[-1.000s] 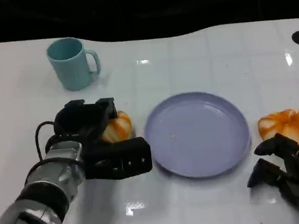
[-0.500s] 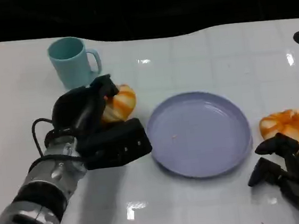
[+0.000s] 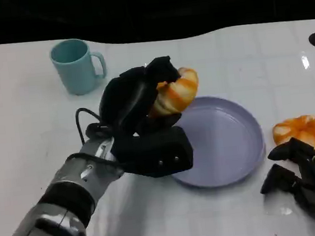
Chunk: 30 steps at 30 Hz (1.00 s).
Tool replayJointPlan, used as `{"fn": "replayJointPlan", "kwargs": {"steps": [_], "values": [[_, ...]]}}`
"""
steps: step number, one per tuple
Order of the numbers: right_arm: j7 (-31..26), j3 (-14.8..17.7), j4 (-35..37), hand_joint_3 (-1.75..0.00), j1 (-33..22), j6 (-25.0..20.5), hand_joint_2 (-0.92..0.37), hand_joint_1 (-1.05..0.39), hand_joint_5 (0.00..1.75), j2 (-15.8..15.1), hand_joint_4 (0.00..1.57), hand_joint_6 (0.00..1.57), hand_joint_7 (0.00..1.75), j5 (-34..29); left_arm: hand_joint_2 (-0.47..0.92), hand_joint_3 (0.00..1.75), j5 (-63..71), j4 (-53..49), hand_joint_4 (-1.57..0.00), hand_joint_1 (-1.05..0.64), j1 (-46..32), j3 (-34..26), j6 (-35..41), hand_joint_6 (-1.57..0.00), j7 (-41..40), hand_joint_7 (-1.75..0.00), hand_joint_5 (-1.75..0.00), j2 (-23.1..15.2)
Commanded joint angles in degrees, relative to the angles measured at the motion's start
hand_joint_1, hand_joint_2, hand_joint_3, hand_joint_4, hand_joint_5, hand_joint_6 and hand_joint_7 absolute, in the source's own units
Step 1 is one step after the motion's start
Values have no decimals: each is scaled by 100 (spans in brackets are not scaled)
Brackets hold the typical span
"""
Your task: Grasp the bread from the table and place it into the plate.
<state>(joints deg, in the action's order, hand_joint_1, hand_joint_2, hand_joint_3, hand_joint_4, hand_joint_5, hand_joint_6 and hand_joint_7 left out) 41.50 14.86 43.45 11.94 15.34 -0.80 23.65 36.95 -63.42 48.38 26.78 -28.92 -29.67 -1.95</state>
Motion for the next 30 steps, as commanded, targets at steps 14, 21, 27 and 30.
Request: {"fn": "replayJointPlan", "kwargs": {"steps": [14, 21, 27, 30], "values": [[-7, 87, -192, -17, -124, -593, -92, -50, 153, 6, 64, 62, 117, 246, 56, 114, 268, -521, -92, -22, 752, 552, 225, -71, 1058, -175, -175, 589], [-10, 74, -309, -16, -155, -688, -92, -50, 153, 7, 64, 62, 119, 246, 56, 115, 344, -600, -94, -21, 826, 650, 252, -71, 1087, -175, -175, 678], [-46, 88, -320, -16, -169, -645, -92, -50, 154, 34, 65, 62, 120, 233, 56, 116, 413, -588, -93, -22, 862, 751, 404, -71, 1219, -175, -175, 623], [-36, 99, -317, -15, -167, -649, -92, -50, 154, 39, 65, 62, 119, 249, 60, 103, 499, -541, -88, -21, 894, 837, 534, -67, 1294, -175, -175, 581]]}}
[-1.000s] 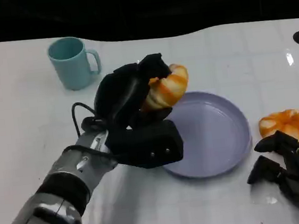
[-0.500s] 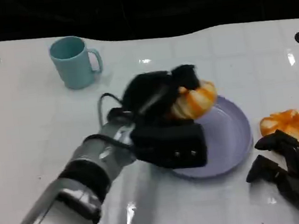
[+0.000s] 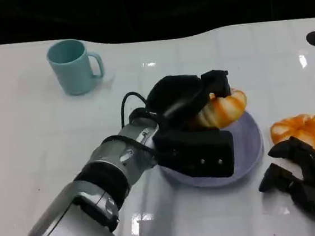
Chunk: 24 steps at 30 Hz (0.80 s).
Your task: Grasp the bread from the table and place it into the plate.
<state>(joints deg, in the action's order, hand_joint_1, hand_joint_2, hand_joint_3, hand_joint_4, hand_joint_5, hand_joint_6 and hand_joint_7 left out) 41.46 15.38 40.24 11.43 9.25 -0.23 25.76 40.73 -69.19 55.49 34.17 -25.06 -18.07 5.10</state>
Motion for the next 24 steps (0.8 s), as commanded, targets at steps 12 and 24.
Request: {"fn": "replayJointPlan", "kwargs": {"steps": [12, 24], "values": [[12, 15, 34, -18, -123, 19, -92, -51, 154, -74, 65, 62, 120, -5, 92, 46, 426, 449, -40, -71, 425, 461, 666, -49, 1753, -4, -41, -505], [-12, -15, 14, -17, -131, 50, -92, -51, 155, -85, 64, 62, 119, -28, 92, 82, 206, 740, -10, -105, 238, 290, 556, -17, 2376, 0, -7, -864]]}}
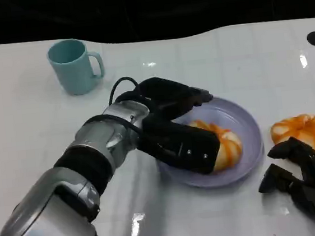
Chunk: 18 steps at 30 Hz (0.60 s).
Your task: Grasp the bread from the table and place it into the plate.
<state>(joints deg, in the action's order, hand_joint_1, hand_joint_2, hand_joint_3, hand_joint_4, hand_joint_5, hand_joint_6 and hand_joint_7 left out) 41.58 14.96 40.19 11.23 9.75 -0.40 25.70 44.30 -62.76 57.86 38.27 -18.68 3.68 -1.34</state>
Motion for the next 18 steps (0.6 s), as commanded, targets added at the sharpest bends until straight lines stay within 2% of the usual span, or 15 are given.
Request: {"fn": "replayJointPlan", "kwargs": {"steps": [1, 9, 13, 18], "values": [[-22, 28, 20, -17, -110, 8, -92, -51, 155, -67, 64, 62, 119, -23, 92, 82, -164, 112, -10, -105, -7, -129, -86, -17, 221, 0, -7, -233], [-53, 38, -36, -17, -146, -63, -92, -51, 154, -65, 63, 62, 118, 3, 92, 83, -407, 315, -13, -105, -125, -320, -270, -21, 281, -2, -9, -454], [-30, 32, -20, -18, -150, -43, -92, -51, 153, -70, 63, 61, 117, -7, 92, 75, -1019, 778, -19, -97, -559, -819, -616, -26, 306, -4, -12, -720], [-111, -5, -77, -18, -176, 0, -92, -53, 154, -63, 65, 63, 117, -72, 92, 61, -2169, 1272, -28, -83, -1266, -1582, -1105, -32, 858, -4, -17, -897]]}}
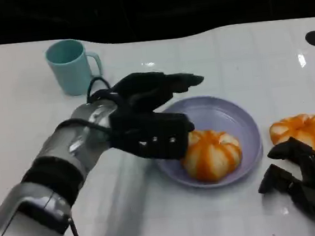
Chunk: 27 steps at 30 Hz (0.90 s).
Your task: Grasp the bread from the table and place it into the plate.
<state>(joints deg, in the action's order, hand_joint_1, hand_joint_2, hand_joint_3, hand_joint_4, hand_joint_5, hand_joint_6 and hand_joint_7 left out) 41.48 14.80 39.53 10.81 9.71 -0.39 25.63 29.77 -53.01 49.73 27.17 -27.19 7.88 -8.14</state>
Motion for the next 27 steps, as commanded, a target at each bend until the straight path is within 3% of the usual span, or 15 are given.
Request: {"fn": "replayJointPlan", "kwargs": {"steps": [1, 8, 10, 13, 14, 17, 21, 23, 24, 26, 27], "values": [[-123, 6, -34, -17, -146, -13, -92, -53, 155, -60, 65, 63, 117, -68, 92, 59, -1132, 406, -29, -82, -662, -690, -339, -32, 705, -4, -17, -217], [-91, 11, -78, -15, -154, -83, -92, -53, 155, -58, 64, 63, 116, -35, 92, 50, -2886, 1354, -32, -78, -1697, -1583, -74, -35, 1770, -4, -20, -29], [-59, 7, -70, -16, -151, -83, -92, -52, 155, -67, 64, 63, 116, -35, 92, 49, -3601, 1692, -48, -72, -2127, -1924, -52, -43, 2076, -7, -29, 109], [-49, 10, -69, -17, -150, -84, -92, -52, 155, -68, 63, 63, 116, -37, 92, 48, -3807, 1893, -51, -70, -2275, -2042, 53, -45, 2239, -7, -32, 146], [-84, 0, -93, -17, -171, -54, -92, -53, 155, -58, 64, 63, 116, -66, 92, 45, -4557, 2245, -56, -69, -2628, -2298, 559, -48, 2487, -8, -36, 330], [-120, -10, -138, -17, -207, -1, -92, -53, 157, -30, 63, 63, 117, -102, 92, 31, -5958, 3029, -70, -62, -3303, -2776, 1747, -61, 2851, -10, -59, 645], [-93, -5, -169, -17, -219, -31, -92, -53, 159, -2, 61, 62, 118, -81, 92, 26, -6785, 3783, -69, -61, -3796, -3051, 2960, -77, 2758, -13, -95, 786], [-121, -10, -212, -17, -236, -83, -92, -53, 159, 4, 61, 62, 118, -76, 92, 26, -7054, 4127, -68, -60, -4100, -3184, 3386, -80, 2559, -15, -104, 924], [-143, -13, -241, -17, -248, -112, -92, -53, 160, 7, 60, 62, 118, -77, 92, 32, -7128, 4273, -72, -58, -4244, -3241, 3525, -86, 2428, -30, -123, 1002], [-163, -14, -281, -17, -263, -142, -92, -53, 159, 14, 60, 61, 118, -78, 92, 35, -7210, 4502, -73, -56, -4472, -3324, 3725, -87, 2207, -48, -139, 1143], [-161, -15, -290, -17, -265, -142, -92, -53, 159, 16, 60, 61, 118, -79, 92, 36, -7211, 4573, -72, -57, -4537, -3351, 3787, -83, 2138, -68, -151, 1194]]}}
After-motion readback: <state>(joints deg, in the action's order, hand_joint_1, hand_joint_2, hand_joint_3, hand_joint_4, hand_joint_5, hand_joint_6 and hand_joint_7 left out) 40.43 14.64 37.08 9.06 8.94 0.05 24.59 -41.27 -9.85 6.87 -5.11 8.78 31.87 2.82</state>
